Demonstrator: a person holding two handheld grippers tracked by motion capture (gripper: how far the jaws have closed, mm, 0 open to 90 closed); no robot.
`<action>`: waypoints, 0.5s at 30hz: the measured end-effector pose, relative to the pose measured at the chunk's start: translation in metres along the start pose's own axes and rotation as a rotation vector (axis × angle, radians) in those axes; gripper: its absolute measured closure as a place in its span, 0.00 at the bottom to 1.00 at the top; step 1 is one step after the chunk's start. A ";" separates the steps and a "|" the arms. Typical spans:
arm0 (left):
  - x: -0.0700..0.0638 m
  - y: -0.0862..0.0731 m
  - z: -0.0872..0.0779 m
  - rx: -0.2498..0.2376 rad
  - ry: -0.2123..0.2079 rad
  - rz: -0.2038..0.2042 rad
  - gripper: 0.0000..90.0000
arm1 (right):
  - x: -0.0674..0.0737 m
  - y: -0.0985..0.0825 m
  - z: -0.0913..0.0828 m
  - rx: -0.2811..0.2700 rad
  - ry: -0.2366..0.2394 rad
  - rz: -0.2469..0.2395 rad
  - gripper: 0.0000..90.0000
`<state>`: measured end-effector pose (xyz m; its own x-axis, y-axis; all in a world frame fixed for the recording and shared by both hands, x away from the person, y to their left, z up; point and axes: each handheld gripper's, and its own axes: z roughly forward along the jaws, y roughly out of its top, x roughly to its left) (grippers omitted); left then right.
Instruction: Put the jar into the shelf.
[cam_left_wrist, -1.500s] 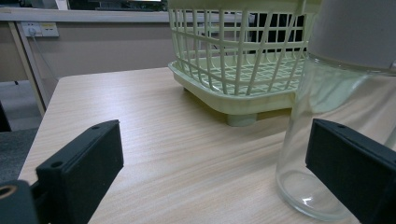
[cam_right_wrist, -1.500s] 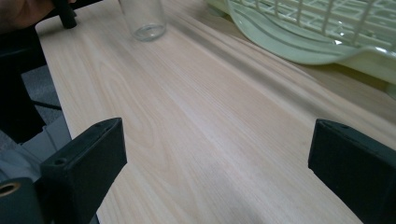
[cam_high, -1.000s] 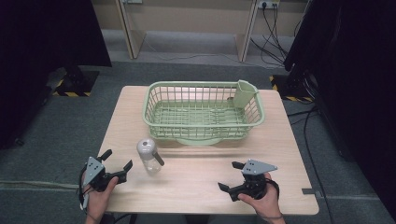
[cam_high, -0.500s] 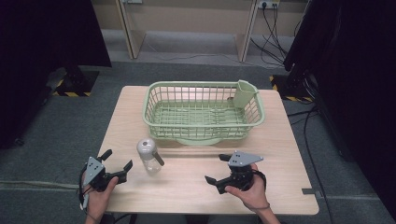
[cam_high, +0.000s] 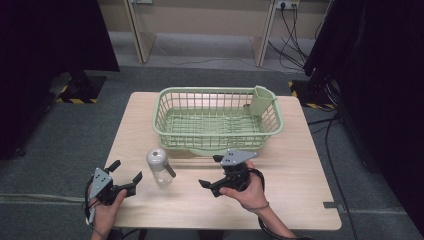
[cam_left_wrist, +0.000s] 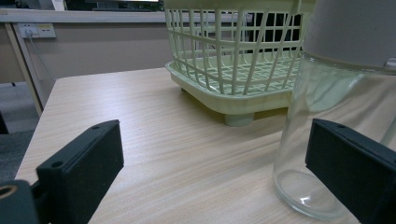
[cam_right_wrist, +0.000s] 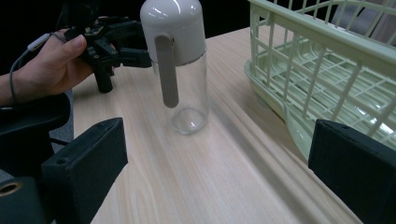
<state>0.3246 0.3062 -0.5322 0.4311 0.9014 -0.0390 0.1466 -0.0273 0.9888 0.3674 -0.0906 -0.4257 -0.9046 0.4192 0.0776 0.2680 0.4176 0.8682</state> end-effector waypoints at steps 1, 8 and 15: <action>0.000 0.000 0.000 0.000 0.000 0.000 0.04 | 0.000 0.003 0.003 0.002 0.004 -0.002 0.05; 0.000 0.000 0.000 0.001 -0.001 0.000 0.04 | 0.000 0.018 0.022 0.014 0.034 -0.014 0.06; 0.000 0.000 0.000 0.001 -0.003 -0.003 0.04 | 0.004 0.031 0.044 0.016 0.065 -0.029 0.06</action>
<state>0.3246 0.3066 -0.5322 0.4330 0.9004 -0.0424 0.1491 -0.0252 0.9885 0.3864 -0.0408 -0.4198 -0.9314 0.3541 0.0848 0.2465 0.4420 0.8624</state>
